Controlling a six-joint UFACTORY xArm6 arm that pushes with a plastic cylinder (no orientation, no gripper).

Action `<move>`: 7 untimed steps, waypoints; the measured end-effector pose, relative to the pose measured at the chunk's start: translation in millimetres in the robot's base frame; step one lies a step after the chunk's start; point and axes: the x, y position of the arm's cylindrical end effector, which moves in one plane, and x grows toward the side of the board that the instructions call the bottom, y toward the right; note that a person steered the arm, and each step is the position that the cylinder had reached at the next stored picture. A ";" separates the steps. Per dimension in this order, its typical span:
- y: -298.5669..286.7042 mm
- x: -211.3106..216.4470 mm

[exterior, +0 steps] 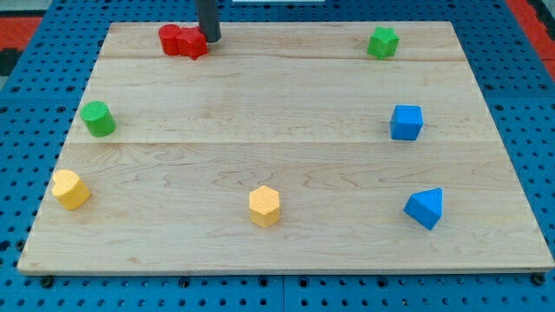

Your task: Move the red star along with the red circle slightly left

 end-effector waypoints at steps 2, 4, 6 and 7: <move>31.8 18.7; -24.0 21.1; -24.0 21.1; -24.1 21.1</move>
